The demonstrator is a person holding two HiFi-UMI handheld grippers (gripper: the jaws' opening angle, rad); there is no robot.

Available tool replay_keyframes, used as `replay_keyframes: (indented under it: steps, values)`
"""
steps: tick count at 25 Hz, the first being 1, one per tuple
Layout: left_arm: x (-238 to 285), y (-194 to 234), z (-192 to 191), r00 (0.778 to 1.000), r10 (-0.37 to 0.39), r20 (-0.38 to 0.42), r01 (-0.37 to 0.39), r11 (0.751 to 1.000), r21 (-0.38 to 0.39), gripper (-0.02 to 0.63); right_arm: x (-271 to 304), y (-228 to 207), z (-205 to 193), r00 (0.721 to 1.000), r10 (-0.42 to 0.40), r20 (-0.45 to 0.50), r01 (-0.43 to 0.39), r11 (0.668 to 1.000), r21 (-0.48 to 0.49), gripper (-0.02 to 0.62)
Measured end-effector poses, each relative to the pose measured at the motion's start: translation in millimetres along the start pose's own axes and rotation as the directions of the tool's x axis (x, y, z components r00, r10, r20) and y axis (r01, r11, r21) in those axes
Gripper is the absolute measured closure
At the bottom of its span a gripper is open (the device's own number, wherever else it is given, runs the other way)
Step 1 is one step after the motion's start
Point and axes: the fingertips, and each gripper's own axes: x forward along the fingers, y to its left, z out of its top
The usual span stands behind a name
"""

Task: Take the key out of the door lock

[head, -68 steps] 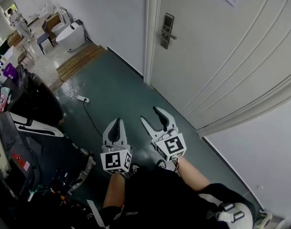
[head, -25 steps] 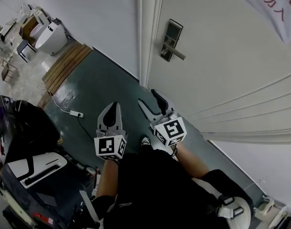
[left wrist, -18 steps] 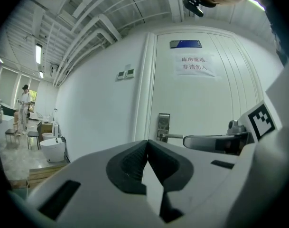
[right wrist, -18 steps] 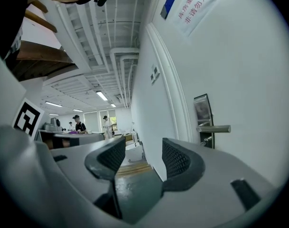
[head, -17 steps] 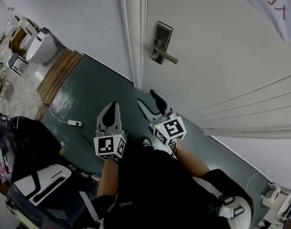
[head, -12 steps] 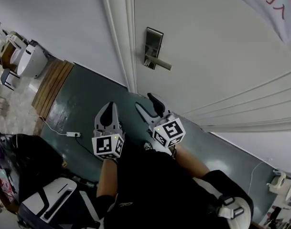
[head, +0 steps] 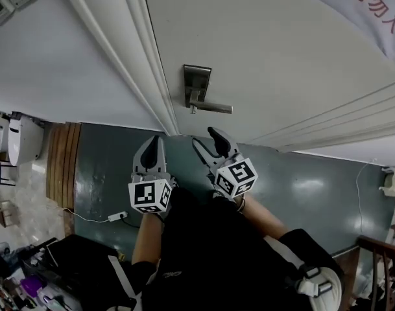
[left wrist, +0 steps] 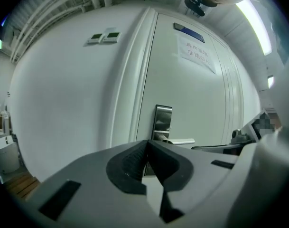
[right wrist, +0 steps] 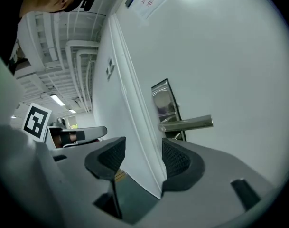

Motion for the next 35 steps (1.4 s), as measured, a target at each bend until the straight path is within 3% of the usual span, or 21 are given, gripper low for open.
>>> replay_keyframes:
  steps: [6, 12, 22, 26, 35]
  values:
    - [40, 26, -19, 0.976, -0.201, -0.081, 0.201, 0.980, -0.012, 0.583, 23, -17, -12, 0.980, -0.197, 0.016, 0.194, 0.975, 0.112, 0.350]
    - [56, 33, -30, 0.938, -0.327, -0.117, 0.329, 0.944, -0.002, 0.583, 31, -12, -24, 0.946, -0.320, 0.058, 0.297, 0.922, 0.249, 0.351]
    - [56, 30, -78, 0.907, -0.383, -0.174, 0.385, 0.923, -0.024, 0.583, 37, -21, -56, 0.916, -0.381, 0.129, 0.264, 0.811, 0.522, 0.368]
    - [65, 35, -87, 0.913, -0.368, -0.173, 0.372, 0.928, -0.014, 0.583, 46, -29, -62, 0.914, -0.376, 0.153, 0.228, 0.787, 0.574, 0.370]
    - [85, 43, -79, 0.933, -0.322, -0.161, 0.324, 0.946, -0.014, 0.583, 68, -62, -64, 0.892, -0.416, 0.180, 0.156, 0.655, 0.740, 0.370]
